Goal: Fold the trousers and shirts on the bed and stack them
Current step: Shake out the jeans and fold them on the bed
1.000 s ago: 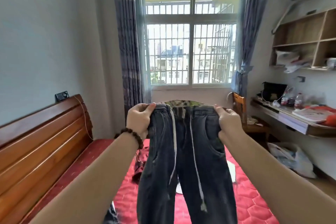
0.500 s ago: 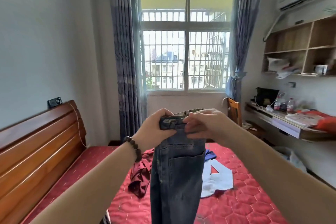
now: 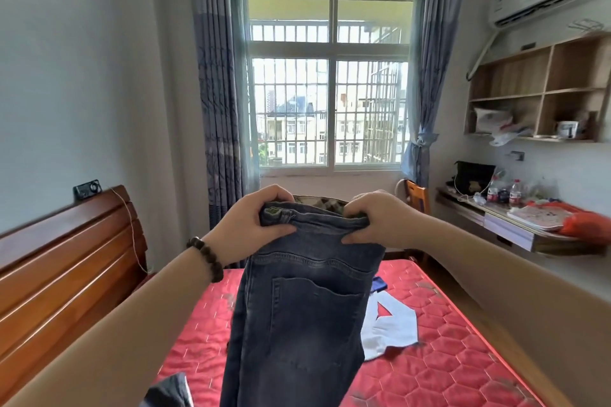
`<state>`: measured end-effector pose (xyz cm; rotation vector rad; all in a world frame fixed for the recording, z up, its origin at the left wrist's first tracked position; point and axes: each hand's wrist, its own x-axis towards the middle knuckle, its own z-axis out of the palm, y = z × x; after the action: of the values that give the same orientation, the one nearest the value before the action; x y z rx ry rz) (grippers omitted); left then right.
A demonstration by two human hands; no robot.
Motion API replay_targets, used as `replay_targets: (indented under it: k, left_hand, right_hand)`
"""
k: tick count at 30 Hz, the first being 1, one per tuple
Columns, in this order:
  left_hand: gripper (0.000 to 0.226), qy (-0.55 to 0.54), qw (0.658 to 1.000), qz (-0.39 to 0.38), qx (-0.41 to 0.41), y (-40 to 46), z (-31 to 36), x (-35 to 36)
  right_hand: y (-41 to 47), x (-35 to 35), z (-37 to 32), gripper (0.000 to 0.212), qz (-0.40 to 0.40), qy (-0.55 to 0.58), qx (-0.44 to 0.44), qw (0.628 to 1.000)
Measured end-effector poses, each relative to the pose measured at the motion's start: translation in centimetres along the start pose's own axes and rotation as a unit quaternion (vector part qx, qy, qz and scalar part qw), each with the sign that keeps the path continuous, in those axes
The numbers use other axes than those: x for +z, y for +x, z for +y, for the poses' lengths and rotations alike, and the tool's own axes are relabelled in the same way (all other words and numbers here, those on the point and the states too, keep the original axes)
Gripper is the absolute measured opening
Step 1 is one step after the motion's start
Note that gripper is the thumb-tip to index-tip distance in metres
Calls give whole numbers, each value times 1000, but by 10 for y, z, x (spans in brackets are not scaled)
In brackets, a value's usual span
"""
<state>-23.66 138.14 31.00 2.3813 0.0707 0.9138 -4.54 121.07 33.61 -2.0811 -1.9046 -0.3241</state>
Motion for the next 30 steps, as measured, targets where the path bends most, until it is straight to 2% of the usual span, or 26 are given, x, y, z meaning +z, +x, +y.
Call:
replay_targets:
  k: [3,5,7,9,11,12,15,16,18,20,23,27,30]
  left_hand:
    - [44,61,998,-16,9,-10,-3,5]
    - [34,132,991,-5,27,-12,-5,4]
    - [25,187,980,28,55,-13,-4,2]
    - [34,228,967,76,84,-17,-3,5]
    - [44,287,945,102,118,-22,-3,9]
    - [46,316,933,104,136,-25,-3,13]
    - [52,351,913,100,183,-32,-6,20]
    - [54,349,913,97,187,-33,-6,23]
    - [52,329,923,95,177,-37,-6,28]
    - [46,303,934,87,167,-40,-5,29]
    - [41,286,940,52,178,-44,-5,28]
    - [50,246,957,31,147,-52,-9,29]
    - [48,229,966,4,117,-58,-20,26]
  right_hand:
    - [-2,7,-4,22,80,-13,-10,997]
    - [-5,10,-6,22,98,-17,-2,995]
    - [-10,9,-6,27,50,-29,7,998]
    - [-13,8,-8,50,-25,-26,35,999]
    - [-17,4,-8,79,-42,64,94,993]
    - [-19,2,-7,80,-38,98,115,988]
    - [-26,0,-9,41,-53,70,64,994]
    - [-29,3,-12,39,-81,54,50,994]
    - [-33,14,-15,44,-114,3,52,992]
    - [-34,27,-16,44,-94,-53,61,992]
    - [-37,38,-12,36,-68,-45,85,993]
    - [-40,48,-17,40,-107,-88,87,987]
    - [-43,46,-14,37,-55,-84,74,992]
